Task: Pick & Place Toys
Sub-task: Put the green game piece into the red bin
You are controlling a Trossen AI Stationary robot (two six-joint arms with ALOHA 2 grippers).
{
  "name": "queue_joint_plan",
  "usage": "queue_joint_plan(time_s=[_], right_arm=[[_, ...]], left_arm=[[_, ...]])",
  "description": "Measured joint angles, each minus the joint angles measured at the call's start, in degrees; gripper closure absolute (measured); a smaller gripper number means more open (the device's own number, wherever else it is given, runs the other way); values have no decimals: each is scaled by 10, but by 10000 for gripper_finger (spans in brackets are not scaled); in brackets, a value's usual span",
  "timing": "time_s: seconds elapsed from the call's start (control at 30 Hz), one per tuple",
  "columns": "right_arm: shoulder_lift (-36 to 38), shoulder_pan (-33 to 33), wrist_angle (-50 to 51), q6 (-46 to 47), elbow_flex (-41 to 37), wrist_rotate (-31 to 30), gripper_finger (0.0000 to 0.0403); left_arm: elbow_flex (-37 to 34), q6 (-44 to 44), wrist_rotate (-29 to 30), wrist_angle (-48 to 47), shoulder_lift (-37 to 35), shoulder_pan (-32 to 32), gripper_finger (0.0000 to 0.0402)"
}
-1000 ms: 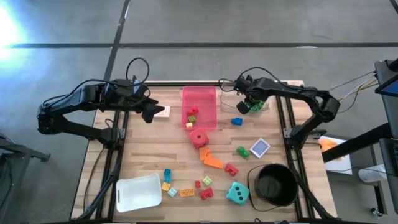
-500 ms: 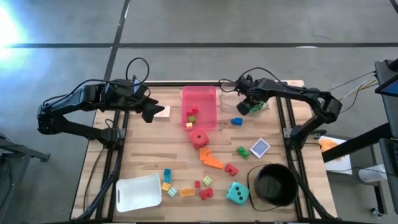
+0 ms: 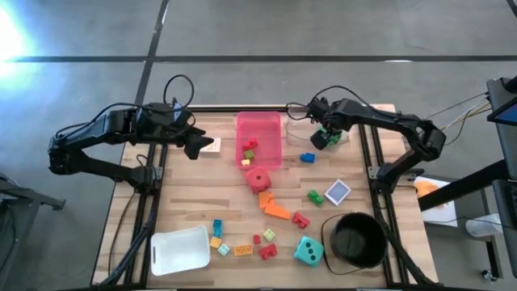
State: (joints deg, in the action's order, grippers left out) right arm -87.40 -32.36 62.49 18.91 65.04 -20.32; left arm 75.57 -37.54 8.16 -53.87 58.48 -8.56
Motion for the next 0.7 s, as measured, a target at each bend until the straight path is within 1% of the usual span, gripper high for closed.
queue_joint_plan(time_s=[0.13,0.23,0.33,0.43,0.5,0.63,0.7], right_arm=[[38,21,7,11,1,0,91],[78,42,17,45,1,13,80],[114,67,30,86,1,58,76],[139,96,58,134,1,119,76],[150,123,84,163,1,141,76],[156,200,123,224,1,148,76],[156,242,121,255,1,150,76]], left_arm=[[0,0,0,0,0,0,130],[0,0,0,0,0,0,130],[0,0,0,0,0,0,130],[0,0,0,0,0,0,130],[0,0,0,0,0,0,130],[0,0,0,0,0,0,130],[0,0,0,0,0,0,130]])
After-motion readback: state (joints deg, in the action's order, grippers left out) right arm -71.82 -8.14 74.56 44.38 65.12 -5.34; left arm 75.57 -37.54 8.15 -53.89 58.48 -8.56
